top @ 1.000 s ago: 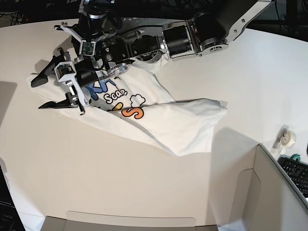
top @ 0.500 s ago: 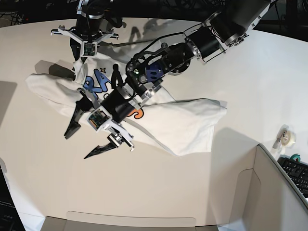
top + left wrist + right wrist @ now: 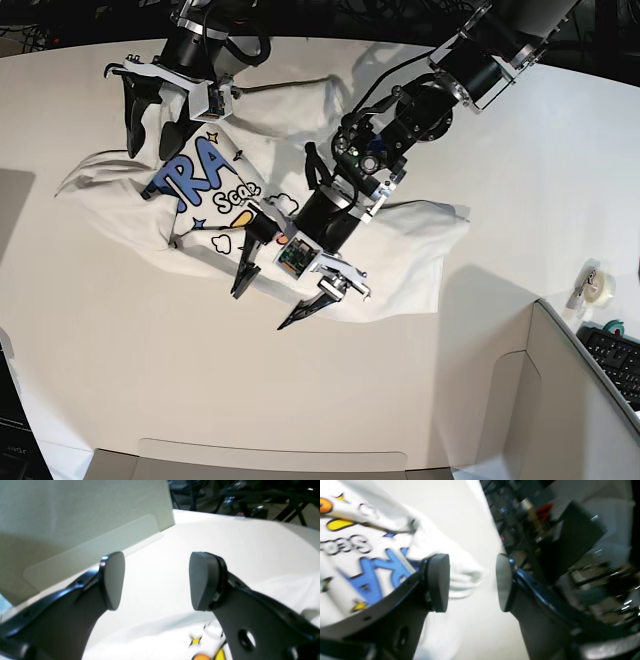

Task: Layout the t-shirt on the table in an organized manner, then fold the t-shirt properly
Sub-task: 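Release the shirt and reposition both grippers over its body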

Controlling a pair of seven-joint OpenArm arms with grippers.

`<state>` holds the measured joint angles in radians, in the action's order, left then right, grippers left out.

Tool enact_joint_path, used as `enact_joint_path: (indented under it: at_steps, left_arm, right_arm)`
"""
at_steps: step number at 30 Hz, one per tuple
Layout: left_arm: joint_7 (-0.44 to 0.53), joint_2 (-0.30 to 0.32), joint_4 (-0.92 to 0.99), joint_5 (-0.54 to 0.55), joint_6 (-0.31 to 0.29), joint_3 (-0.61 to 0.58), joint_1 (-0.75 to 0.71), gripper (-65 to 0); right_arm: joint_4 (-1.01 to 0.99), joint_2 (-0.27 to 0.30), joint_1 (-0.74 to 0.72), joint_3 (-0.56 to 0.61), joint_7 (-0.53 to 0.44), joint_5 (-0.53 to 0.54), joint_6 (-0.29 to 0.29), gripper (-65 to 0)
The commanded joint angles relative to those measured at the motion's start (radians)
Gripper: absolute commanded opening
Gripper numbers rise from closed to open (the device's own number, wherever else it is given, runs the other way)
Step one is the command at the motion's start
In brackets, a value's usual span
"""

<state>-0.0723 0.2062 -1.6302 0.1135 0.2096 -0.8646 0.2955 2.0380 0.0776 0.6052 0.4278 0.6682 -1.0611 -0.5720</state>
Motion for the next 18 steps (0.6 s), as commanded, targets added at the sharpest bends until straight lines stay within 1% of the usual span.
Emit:
enact_joint_path:
  at_steps: [1,3,5,7,8,9,10,11,12,14,15,16,17,18]
  left_arm:
    - [0.033,0.011,-0.034,-0.007,0.014,0.026,0.011,-25.7]
    - [0.033,0.032,-0.057,-0.007,0.014,0.051,-0.006,-25.7]
    - [0.012,0.057,-0.081,-0.007,0.012,0.069,-0.02,-25.7]
    - [-0.05,0.094,-0.114,-0.007,0.012,0.077,-0.028,-26.1]
    - [-0.093,0.118,-0.129,-0.007,0.012,0.075,-0.028,-26.5]
    - [-0.145,0.141,-0.144,-0.007,0.011,0.074,-0.028,-28.3]
    - [-0.183,0.158,-0.153,-0.007,0.011,0.074,-0.028,-31.2]
    - [-0.218,0.174,-0.158,-0.007,0.011,0.077,-0.029,-36.4]
    - [-0.254,0.18,-0.158,-0.007,0.011,0.08,-0.031,-42.7]
    - [-0.303,0.183,-0.158,-0.007,0.011,0.086,-0.042,-54.2]
    - [-0.327,0.184,-0.158,-0.007,0.011,0.101,-0.046,-59.6]
    - [-0.35,0.184,-0.158,-0.007,0.007,0.12,-0.052,-62.5]
    - [-0.372,0.184,-0.158,-0.007,-0.009,0.13,-0.058,-62.9]
    - [-0.395,0.184,-0.158,-0.007,-0.043,0.143,-0.068,-62.2]
  right_arm:
    - [0.019,-0.002,0.005,-0.008,-0.021,-0.044,-0.016,-35.5]
    - [0.019,-0.005,0.008,-0.03,-0.021,-0.078,-0.016,-35.5]
    - [0.017,-0.005,0.003,-0.074,-0.021,-0.08,-0.016,-35.5]
    - [0.014,-0.028,-0.023,-0.116,-0.021,-0.074,-0.016,-35.5]
    - [0.011,-0.049,-0.043,-0.139,-0.021,-0.057,-0.016,-35.6]
    - [0.008,-0.072,-0.069,-0.159,-0.021,-0.028,-0.016,-35.9]
    - [0.003,-0.092,-0.094,-0.175,-0.021,-0.001,-0.016,-37.9]
    - [0.0,-0.109,-0.121,-0.194,-0.012,0.028,-0.016,-42.4]
    - [-0.001,-0.12,-0.163,-0.202,0.011,0.055,-0.016,-48.6]
    - [-0.007,-0.123,-0.225,-0.2,0.078,0.104,0.005,-58.5]
    - [-0.01,-0.118,-0.262,-0.197,0.137,0.132,0.043,-61.1]
    - [-0.018,-0.117,-0.302,-0.195,0.19,0.164,0.105,-61.0]
    - [-0.021,-0.12,-0.334,-0.195,0.229,0.19,0.168,-60.8]
    - [-0.023,-0.121,-0.365,-0.197,0.278,0.218,0.238,-60.7]
